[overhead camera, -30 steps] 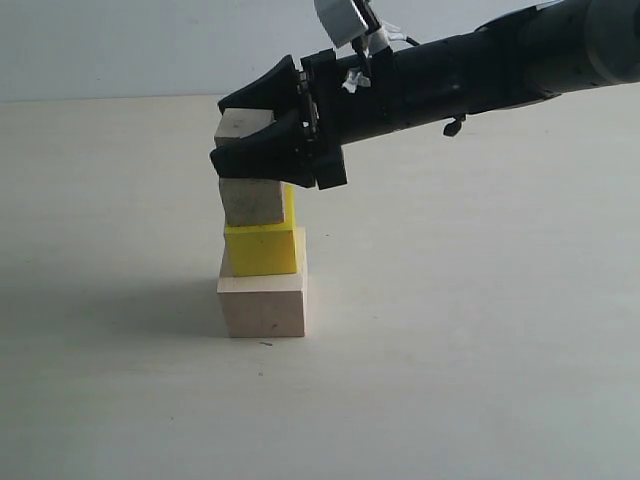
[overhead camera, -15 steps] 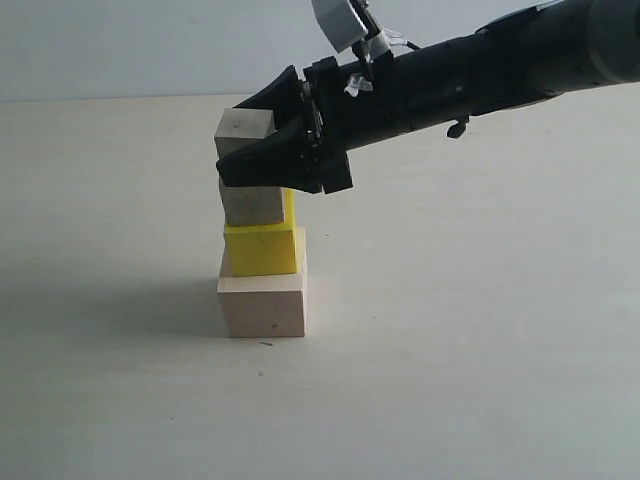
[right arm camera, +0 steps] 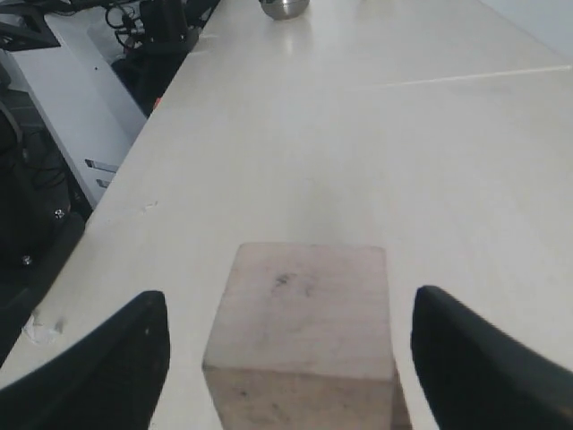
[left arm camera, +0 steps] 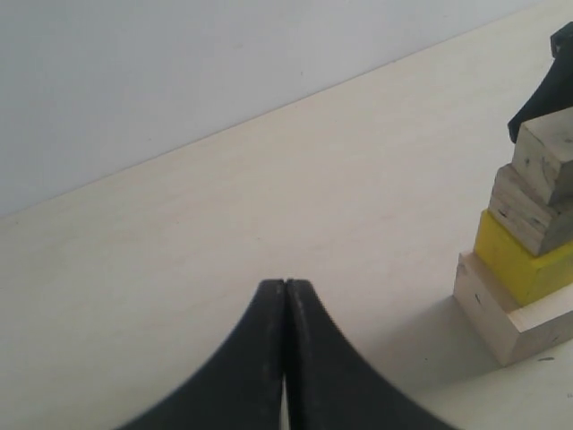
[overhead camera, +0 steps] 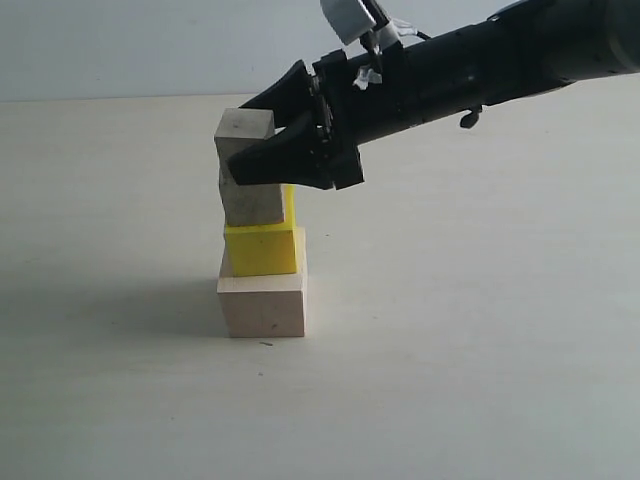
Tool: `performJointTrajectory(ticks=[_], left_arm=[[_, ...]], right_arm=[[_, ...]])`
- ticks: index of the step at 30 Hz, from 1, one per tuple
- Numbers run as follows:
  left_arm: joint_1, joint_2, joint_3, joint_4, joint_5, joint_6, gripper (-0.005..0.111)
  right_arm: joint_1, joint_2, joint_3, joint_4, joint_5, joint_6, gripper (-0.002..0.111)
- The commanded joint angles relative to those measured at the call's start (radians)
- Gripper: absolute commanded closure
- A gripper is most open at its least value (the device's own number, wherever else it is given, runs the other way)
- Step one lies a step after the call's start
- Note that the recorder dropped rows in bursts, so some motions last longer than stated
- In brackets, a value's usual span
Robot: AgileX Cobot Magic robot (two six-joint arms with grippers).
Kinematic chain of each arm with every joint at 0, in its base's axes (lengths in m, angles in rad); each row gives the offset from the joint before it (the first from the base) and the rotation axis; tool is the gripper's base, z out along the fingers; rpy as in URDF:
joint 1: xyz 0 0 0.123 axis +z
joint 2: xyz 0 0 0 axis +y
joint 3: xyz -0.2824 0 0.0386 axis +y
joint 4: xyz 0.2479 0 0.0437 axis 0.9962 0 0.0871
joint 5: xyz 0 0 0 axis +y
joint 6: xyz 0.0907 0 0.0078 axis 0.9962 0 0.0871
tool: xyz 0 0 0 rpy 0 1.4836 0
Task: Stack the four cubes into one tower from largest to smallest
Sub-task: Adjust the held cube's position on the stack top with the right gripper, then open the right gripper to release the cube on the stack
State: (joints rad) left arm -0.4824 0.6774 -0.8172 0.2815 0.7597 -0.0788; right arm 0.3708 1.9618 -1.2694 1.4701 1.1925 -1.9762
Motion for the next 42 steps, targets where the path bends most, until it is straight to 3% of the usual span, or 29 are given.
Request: performJointTrajectory(ticks=[1,20,42], left_arm=[[-0.005,-0.004,0.002,-0.007,0.001,0.004,0.107],[-0.005,-0.004,0.002,-0.007,0.001,0.015,0.107],[-0.005,-0.004,0.002,-0.007,0.001,0.015,0.107]], right_arm=[[-0.006,-0.011,-0.006,-0.021,-0.015,0.017,0.036],[-0.006,-0.054,-0.006,-0.061,-0.132,0.054,0.037],[-0.006,-0.054,-0.006,-0.072,-0.143,0.097,0.037]])
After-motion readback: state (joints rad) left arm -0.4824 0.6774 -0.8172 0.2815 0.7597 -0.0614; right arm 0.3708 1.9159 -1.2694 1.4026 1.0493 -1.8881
